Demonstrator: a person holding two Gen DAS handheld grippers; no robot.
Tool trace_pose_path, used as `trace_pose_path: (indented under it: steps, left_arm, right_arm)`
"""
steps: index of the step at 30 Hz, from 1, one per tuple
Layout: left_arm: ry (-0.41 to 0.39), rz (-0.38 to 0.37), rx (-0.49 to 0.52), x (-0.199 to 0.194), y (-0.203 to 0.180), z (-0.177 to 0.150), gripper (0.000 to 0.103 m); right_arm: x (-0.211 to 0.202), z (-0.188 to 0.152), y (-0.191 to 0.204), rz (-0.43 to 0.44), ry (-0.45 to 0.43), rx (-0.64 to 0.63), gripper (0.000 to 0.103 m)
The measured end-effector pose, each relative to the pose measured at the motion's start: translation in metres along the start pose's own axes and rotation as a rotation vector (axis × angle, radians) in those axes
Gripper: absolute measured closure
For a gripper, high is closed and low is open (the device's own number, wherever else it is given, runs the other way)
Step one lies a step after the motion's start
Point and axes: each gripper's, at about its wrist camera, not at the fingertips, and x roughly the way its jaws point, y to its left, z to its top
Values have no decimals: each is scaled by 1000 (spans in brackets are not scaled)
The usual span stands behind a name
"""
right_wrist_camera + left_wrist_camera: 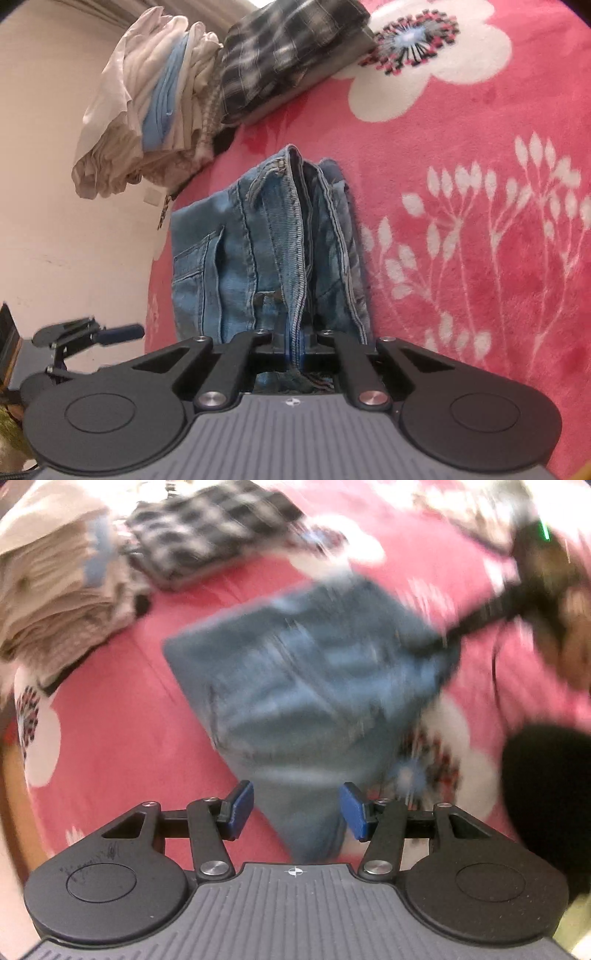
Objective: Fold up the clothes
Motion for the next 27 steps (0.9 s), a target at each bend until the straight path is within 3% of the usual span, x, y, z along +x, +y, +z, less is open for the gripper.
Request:
trace_pose_path:
  steps: [2, 5, 8, 9, 10, 13, 16, 18, 22, 27]
  left_arm:
    - [-15, 0, -8, 10, -4, 9, 52]
    - [52, 68, 105, 41, -25, 12, 58]
    - [87, 143, 206, 61, -42, 4, 57]
    - [87, 173, 244, 64, -48, 2, 57]
    - [85, 186, 253, 65, -51, 0, 57]
    - [77, 205, 242, 65, -52, -1, 57]
    - [58, 206, 235, 62, -52, -5, 57]
    - [44, 215, 240, 61, -55, -8, 57]
    - [24, 215, 212, 59, -55, -11, 58]
    - [12, 212, 216, 57, -55, -16, 59]
  right_arm:
    - [1, -2, 3, -39, 8, -35, 98]
    - [11, -7, 8, -120, 14, -123, 97]
    - [16, -9, 20, -183, -4, -207, 98]
    - [13, -11, 25, -202, -15, -248, 94]
    - [9, -13, 30, -224, -26, -283, 83]
    - [-4, -17, 45, -273, -40, -379, 72]
    - [-13, -12, 71, -336, -43, -508, 73]
    - [-23, -5, 89, -378, -90, -593, 73]
    - [-40, 14, 110, -298, -222, -601, 74]
    - [2, 6, 112, -293, -150, -674, 79]
